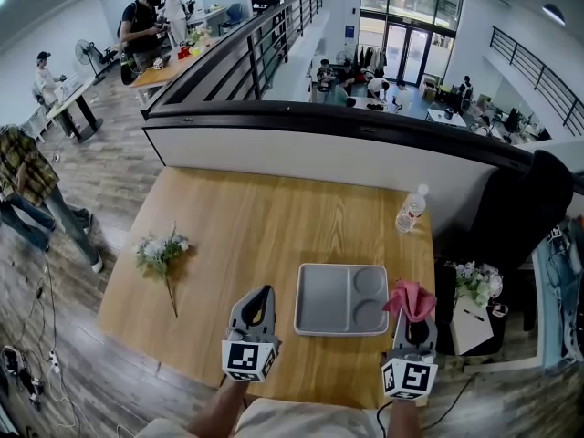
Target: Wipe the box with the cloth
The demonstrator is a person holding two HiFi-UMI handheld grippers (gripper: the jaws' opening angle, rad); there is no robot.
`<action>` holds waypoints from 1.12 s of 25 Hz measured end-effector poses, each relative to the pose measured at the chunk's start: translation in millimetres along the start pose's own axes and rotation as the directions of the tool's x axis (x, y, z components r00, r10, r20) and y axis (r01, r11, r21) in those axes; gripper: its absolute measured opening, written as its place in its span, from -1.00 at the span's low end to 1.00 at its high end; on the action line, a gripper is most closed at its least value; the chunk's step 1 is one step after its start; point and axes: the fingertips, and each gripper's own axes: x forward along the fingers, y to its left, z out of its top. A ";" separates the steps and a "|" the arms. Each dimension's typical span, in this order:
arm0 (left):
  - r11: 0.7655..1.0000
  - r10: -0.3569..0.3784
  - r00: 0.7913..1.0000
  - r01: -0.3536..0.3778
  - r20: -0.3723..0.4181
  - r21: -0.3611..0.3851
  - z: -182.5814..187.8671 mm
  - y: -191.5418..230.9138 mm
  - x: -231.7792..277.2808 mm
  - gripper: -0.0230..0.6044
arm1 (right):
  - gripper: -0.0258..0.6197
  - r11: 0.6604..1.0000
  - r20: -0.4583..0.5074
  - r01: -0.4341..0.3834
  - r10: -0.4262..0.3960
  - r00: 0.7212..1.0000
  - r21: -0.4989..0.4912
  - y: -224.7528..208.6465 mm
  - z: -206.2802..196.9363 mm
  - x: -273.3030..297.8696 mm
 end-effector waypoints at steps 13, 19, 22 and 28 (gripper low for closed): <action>1.000 -0.013 1.000 0.013 -0.001 0.005 -1.2 -5.3 4.3 -0.89 | -0.69 1.000 -0.001 0.000 0.000 1.000 0.001 -0.8 0.0 1.4; 1.000 -0.018 1.000 0.018 0.004 0.003 1.6 -7.5 6.8 -0.89 | -0.69 1.000 -0.015 0.001 -0.001 1.000 0.003 -1.1 -2.0 1.1; 1.000 -0.019 1.000 0.019 0.005 0.001 0.9 -8.0 7.2 -0.89 | -0.69 1.000 -0.020 -0.014 0.014 1.000 -0.008 1.2 -4.4 1.8; 1.000 -0.021 1.000 0.021 0.004 0.000 0.4 -7.6 7.4 -0.89 | -0.69 1.000 -0.027 -0.018 0.018 0.999 -0.009 3.7 -6.0 2.6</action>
